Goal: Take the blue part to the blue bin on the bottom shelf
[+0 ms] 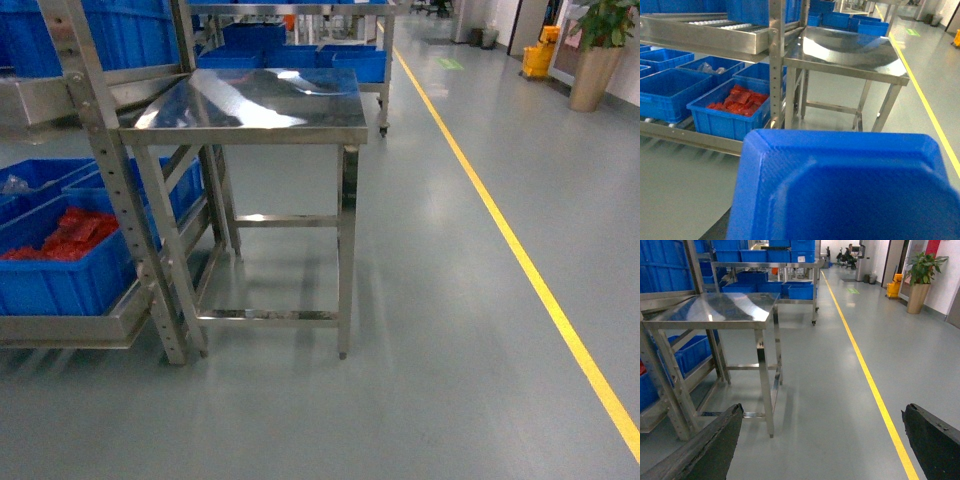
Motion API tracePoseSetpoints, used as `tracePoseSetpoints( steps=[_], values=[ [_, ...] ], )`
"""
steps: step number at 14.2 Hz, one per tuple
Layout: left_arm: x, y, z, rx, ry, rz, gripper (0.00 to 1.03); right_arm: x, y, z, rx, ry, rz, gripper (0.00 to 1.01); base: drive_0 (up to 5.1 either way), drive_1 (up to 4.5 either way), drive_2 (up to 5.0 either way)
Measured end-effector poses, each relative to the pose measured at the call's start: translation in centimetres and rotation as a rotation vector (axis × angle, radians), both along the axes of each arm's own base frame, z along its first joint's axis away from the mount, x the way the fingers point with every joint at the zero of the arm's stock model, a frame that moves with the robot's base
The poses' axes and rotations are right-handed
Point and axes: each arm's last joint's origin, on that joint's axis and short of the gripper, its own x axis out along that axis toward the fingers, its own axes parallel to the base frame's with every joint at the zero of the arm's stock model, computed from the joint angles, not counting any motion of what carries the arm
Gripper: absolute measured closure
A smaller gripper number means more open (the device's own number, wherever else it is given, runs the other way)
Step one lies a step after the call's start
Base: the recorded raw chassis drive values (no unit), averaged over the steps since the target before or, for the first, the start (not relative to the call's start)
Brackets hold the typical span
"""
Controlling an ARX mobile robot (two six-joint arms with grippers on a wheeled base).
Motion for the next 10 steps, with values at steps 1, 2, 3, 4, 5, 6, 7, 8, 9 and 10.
tracePoseSetpoints(
  steps=[1, 2, 3, 4, 5, 6, 7, 8, 9, 10],
  values=[
    [0.0, 0.0, 0.0, 0.001, 0.0, 0.0, 0.6, 0.0, 0.0, -0.01, 0.0, 0.002, 0.0, 0.03, 0.1, 4.08, -4.0],
    [0.0, 0.0, 0.01, 0.0, -0.001, 0.0, 0.6, 0.0, 0.0, -0.03, 0.0, 0.003, 0.0, 0.03, 0.0, 4.03, -4.0],
    [0.0, 0.0, -0.01, 0.001, 0.001, 0.0, 0.6, 0.0, 0.0, -0.02, 0.0, 0.002, 0.0, 0.03, -0.1, 3.95, -4.1],
    [0.0, 0.0, 0.01, 0.0, -0.001, 0.001, 0.6, 0.0, 0.0, 0.0, 0.0, 0.0, 0.0, 0.03, 0.0, 4.01, -4.1],
    [0.0, 0.0, 0.01, 0.0, -0.001, 0.0, 0.6, 0.0, 0.0, -0.01, 0.0, 0.001, 0.0, 0.03, 0.0, 4.0, -4.1],
    [0.0, 0.0, -0.01, 0.001, 0.001, 0.0, 0.6, 0.0, 0.0, -0.01, 0.0, 0.002, 0.0, 0.03, 0.0, 4.0, -4.1],
    [0.0, 0.0, -0.02, 0.001, 0.002, 0.0, 0.6, 0.0, 0.0, -0.01, 0.0, 0.002, 0.0, 0.03, 0.0, 4.01, -4.1],
    [0.0, 0.0, 0.03, -0.001, -0.003, 0.0, 0.6, 0.0, 0.0, -0.01, 0.0, 0.002, 0.0, 0.03, 0.0, 4.03, -4.0],
    [0.0, 0.0, -0.01, 0.001, 0.001, 0.001, 0.6, 0.0, 0.0, 0.01, 0.0, -0.001, 0.0, 0.03, 0.1, 4.09, -4.0],
    [0.0, 0.0, -0.01, 0.0, 0.001, 0.0, 0.6, 0.0, 0.0, -0.01, 0.0, 0.002, 0.0, 0.03, 0.0, 4.08, -4.0]
  ],
)
